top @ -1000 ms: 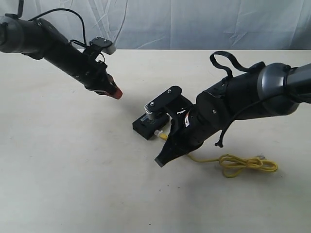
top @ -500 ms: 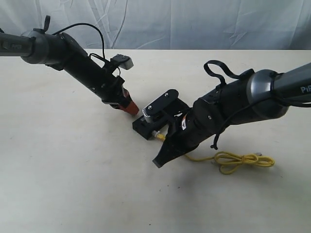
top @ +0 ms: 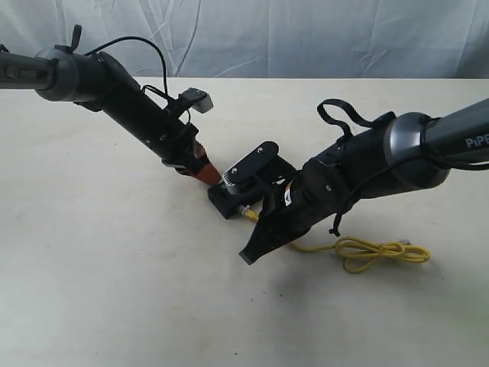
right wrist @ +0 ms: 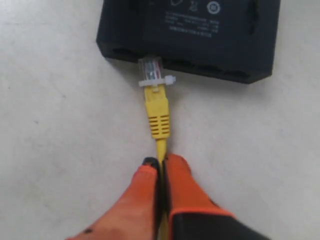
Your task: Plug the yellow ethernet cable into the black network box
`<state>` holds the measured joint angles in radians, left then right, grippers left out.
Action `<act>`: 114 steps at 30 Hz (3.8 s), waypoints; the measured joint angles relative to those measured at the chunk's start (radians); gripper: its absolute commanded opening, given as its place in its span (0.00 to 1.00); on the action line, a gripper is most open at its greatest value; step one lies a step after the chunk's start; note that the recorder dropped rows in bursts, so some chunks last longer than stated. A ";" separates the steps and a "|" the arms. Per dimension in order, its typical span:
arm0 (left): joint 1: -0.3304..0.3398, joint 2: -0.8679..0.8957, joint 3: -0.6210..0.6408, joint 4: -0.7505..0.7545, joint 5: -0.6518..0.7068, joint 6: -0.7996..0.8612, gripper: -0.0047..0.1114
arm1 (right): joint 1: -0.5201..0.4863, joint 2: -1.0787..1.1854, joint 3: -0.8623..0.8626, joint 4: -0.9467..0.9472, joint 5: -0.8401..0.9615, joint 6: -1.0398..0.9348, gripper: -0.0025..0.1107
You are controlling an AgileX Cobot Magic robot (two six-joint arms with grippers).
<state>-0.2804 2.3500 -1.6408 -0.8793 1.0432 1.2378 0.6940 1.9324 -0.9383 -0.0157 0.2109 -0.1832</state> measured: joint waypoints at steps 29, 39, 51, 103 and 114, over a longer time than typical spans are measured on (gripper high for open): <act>0.010 0.000 -0.004 0.007 0.070 0.038 0.04 | -0.002 0.015 0.002 0.062 -0.120 0.111 0.34; 0.098 -0.206 0.010 0.264 -0.056 -0.402 0.04 | -0.002 -0.070 -0.001 0.264 -0.029 0.113 0.24; 0.118 -0.985 0.656 0.312 -0.463 -0.553 0.04 | -0.210 -0.428 -0.001 0.364 0.345 0.117 0.02; 0.118 -1.872 1.217 0.326 -0.829 -0.546 0.04 | -0.548 -1.667 0.722 0.209 0.050 0.167 0.02; 0.118 -1.872 1.217 0.326 -0.829 -0.546 0.04 | -0.619 -1.864 0.888 0.198 0.038 0.164 0.02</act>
<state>-0.1627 0.4779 -0.4241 -0.5533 0.2139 0.6921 0.0747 0.0687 -0.0508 0.1820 0.2486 -0.0187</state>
